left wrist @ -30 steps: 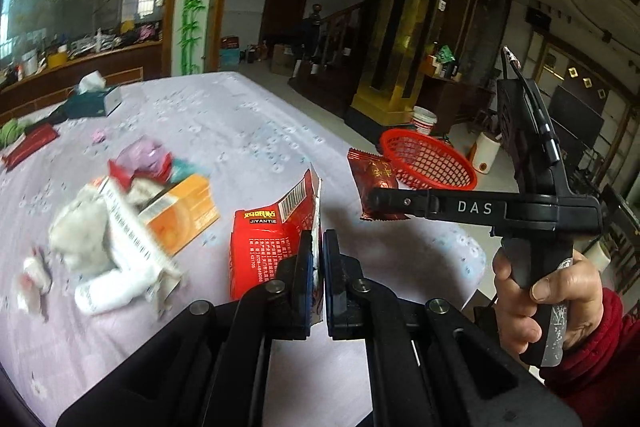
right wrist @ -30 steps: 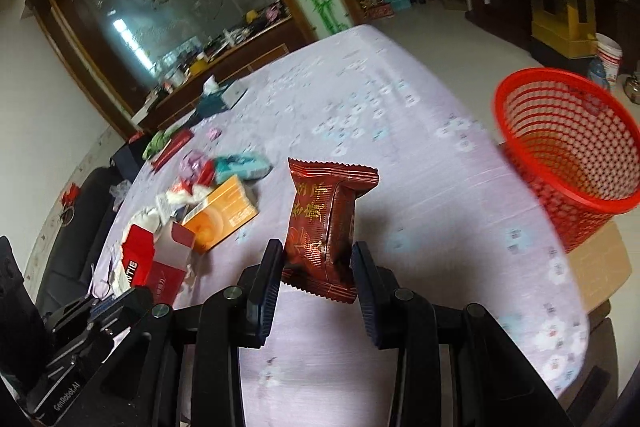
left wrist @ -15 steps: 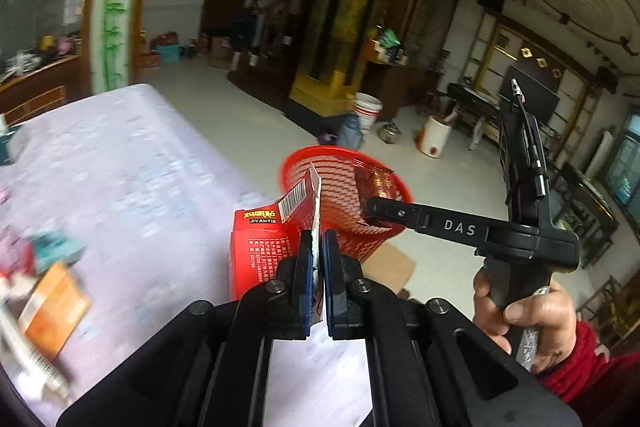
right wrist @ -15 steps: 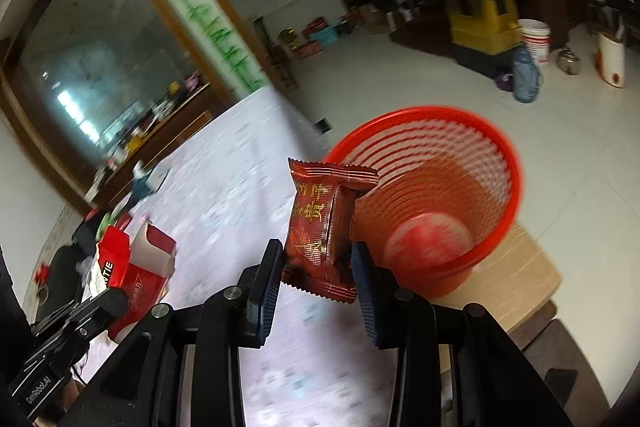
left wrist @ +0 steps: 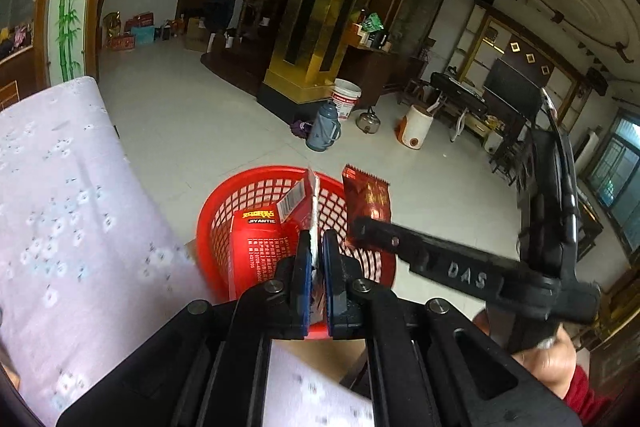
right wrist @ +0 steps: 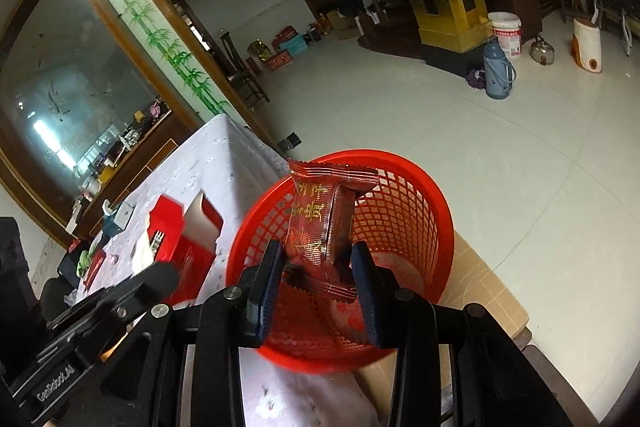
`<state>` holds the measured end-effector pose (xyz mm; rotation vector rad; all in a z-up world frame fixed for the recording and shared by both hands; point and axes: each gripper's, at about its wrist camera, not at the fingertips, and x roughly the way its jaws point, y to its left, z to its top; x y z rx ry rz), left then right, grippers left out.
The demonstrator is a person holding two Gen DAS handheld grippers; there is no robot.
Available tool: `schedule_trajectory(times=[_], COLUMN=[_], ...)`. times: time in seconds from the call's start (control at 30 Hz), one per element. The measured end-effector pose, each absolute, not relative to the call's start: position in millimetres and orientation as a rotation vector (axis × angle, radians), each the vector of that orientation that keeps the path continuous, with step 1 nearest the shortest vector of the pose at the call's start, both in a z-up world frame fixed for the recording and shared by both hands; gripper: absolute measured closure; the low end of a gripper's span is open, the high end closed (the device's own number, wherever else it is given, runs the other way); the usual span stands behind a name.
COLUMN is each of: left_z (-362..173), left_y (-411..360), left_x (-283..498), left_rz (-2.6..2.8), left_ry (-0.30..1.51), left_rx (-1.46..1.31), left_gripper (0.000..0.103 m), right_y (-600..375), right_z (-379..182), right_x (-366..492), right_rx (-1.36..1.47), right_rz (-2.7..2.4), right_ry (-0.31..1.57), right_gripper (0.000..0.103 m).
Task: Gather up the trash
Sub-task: 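Carry the brown wrapper and red box over the red wastebasket with both tools, then open both tools to drop the wrapper and box into the wastebasket, then return both tools to the table toward the white spray bottle and tube box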
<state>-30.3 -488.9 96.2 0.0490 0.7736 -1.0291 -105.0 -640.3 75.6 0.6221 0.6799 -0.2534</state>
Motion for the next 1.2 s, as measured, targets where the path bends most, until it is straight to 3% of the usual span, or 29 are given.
schedule_trajectory(times=[0.1,0.17,0.23,0.47,0.57,0.63,0.83,1.2], left_z=[88,84,83,90,94,97,98,80], left_y=[-493,-493,-491,-448,-420,-402,-345,-263], left_x=[-23,-17,-14,-25,-40,-47,-67,-107], left_rz=[-1.026,-1.017,-1.002,-0.97,-0.927,-0.896,-0.823,-0.683], left_ry=[0.791,0.817,0.808,0.783,0.736,0.709,0.688,0.624], left_rx=[0.012,-0.009,-0.029,-0.044,-0.027,-0.014,-0.017,0.059], left_gripper=[0.095,0.068,0.056,0.053,0.039,0.038,0.037,0.033], right_y=[-647,-651,-652,-635,-612,-596,-542,-458], right_z=[70,66,65,72,80,84,84,51], right_x=[-98,-96,-100,-126,-133,-135,-134,-111], right_rx=[0.624,0.64,0.65,0.643,0.616,0.588,0.518,0.434], right_rz=[-0.28,-0.286,-0.29,-0.283,-0.258,-0.248,-0.176,-0.036], right_ry=[0.688,0.695,0.685,0.63,0.613,0.609,0.623,0.753], right_gripper=[0.062,0.056,0.056,0.051,0.047,0.041,0.039,0.038])
